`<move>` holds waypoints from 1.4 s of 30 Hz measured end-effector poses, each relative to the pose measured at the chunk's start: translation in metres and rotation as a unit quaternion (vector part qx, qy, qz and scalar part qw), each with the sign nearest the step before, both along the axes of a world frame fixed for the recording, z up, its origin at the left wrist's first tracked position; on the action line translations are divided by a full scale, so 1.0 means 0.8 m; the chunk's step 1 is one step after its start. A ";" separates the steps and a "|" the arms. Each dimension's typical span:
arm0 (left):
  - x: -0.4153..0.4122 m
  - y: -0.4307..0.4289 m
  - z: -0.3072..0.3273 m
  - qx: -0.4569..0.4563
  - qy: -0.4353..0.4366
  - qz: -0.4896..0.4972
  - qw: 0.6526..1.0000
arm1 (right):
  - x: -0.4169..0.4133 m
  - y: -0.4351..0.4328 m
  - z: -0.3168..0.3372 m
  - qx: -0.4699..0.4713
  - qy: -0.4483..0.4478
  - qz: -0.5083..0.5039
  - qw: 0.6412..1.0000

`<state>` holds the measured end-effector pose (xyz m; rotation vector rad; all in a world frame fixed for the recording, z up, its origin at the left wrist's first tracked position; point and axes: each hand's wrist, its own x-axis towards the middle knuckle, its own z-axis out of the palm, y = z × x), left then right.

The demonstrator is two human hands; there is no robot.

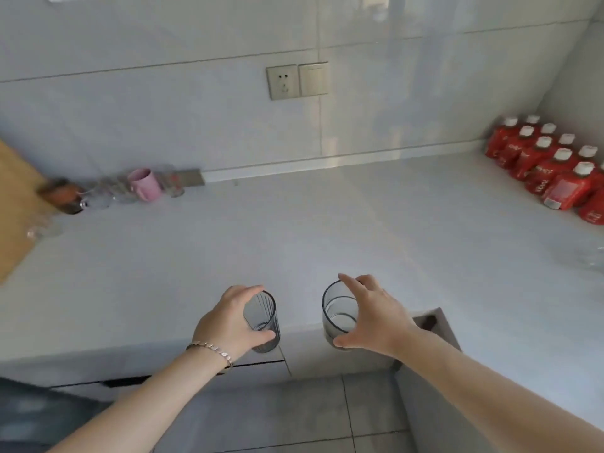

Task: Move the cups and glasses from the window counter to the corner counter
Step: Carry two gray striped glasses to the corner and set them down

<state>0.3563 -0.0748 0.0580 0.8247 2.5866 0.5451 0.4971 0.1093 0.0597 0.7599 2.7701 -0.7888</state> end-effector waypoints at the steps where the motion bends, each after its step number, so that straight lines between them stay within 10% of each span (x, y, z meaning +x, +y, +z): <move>1: -0.017 -0.025 0.001 -0.001 0.002 0.014 1.000 | -0.024 -0.020 0.001 0.001 -0.002 0.020 1.000; 17: -0.339 -0.334 0.005 -0.026 0.003 0.143 0.989 | -0.387 -0.260 0.012 0.008 -0.020 0.101 0.995; 42: -0.796 -0.281 -0.068 -0.051 0.015 0.188 0.981 | -0.759 -0.267 -0.066 -0.021 -0.025 0.121 0.992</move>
